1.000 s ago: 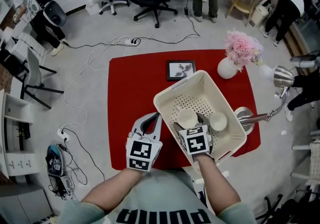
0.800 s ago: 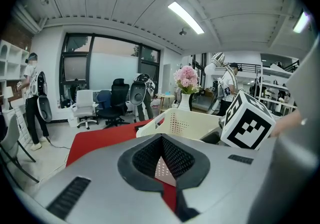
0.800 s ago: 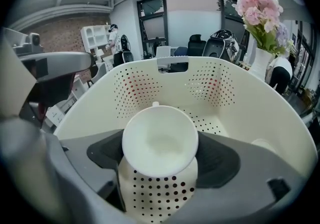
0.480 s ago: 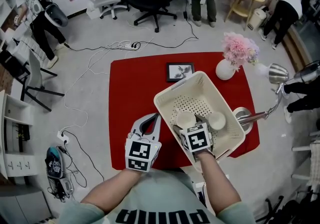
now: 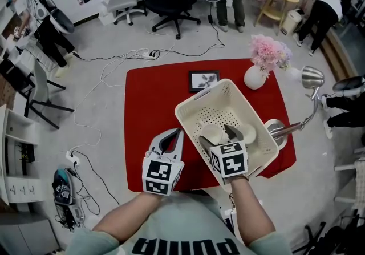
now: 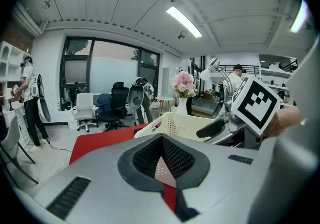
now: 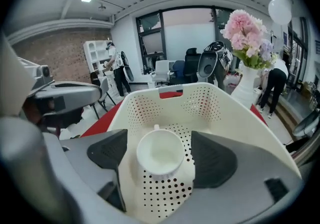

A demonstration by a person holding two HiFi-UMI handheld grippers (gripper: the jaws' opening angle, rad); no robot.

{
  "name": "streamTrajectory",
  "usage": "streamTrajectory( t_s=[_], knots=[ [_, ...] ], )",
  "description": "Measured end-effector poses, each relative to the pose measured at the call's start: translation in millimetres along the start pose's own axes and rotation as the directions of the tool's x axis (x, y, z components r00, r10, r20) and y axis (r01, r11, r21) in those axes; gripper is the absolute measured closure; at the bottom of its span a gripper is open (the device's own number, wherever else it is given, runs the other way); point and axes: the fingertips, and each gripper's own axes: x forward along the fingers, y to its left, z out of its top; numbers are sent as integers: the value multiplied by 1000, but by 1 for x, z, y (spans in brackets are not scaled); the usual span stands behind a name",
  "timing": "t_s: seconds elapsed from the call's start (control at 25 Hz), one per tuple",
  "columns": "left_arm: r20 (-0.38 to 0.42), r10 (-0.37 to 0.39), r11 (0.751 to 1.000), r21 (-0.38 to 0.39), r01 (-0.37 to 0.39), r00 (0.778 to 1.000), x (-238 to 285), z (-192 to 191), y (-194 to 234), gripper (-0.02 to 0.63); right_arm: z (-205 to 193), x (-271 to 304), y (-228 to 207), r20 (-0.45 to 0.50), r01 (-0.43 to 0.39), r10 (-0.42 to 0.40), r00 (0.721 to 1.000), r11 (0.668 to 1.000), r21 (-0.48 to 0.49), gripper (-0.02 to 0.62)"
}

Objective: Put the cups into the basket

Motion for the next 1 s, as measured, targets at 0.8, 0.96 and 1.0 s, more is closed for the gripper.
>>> streamTrajectory(
  t_s=[0.8, 0.96, 1.0],
  knots=[
    [60, -13, 1000, 15, 12, 998, -34, 13, -4, 601, 31, -70, 32, 265, 118, -125, 956, 992, 43, 563],
    [76, -19, 1000, 15, 18, 997, -48, 14, 4, 601, 33, -76, 48, 284, 136, -144, 948, 990, 47, 578],
    [80, -21, 1000, 16, 20, 997, -52, 13, 6, 601, 33, -77, 53, 287, 136, -145, 947, 989, 49, 579]
  ],
)
